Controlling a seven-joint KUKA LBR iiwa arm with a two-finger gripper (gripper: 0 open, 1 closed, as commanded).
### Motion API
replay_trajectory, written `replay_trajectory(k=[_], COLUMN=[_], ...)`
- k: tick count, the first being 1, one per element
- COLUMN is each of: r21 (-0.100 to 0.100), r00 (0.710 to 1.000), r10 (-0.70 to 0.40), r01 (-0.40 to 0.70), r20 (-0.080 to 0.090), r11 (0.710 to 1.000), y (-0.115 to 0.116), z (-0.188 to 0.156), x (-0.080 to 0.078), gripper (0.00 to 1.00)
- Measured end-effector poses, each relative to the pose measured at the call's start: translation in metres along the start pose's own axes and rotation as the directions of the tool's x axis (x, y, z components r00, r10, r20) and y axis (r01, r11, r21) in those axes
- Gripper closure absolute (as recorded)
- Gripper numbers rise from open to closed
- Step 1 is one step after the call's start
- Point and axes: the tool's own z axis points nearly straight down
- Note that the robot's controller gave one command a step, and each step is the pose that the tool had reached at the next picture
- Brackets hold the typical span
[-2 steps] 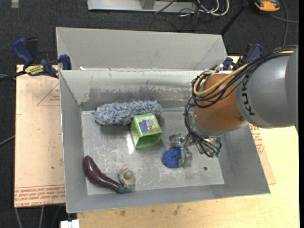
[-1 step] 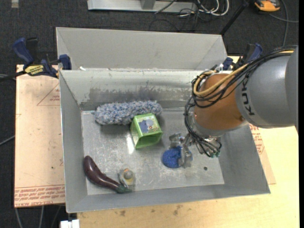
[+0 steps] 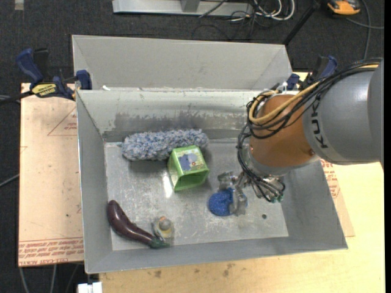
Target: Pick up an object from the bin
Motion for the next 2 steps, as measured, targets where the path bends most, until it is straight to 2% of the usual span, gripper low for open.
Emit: replay_trajectory(k=[1, 2], r21=[-0.003, -0.004], r00=[0.999, 1.0], r10=[-0.036, -0.025], r01=[0.036, 0.025], r20=[0.0, -0.003], r11=[0.999, 1.0], y=[0.009, -0.01], z=[-0.036, -0.164], x=[-0.008, -0.022], gripper=[1.0, 1.0])
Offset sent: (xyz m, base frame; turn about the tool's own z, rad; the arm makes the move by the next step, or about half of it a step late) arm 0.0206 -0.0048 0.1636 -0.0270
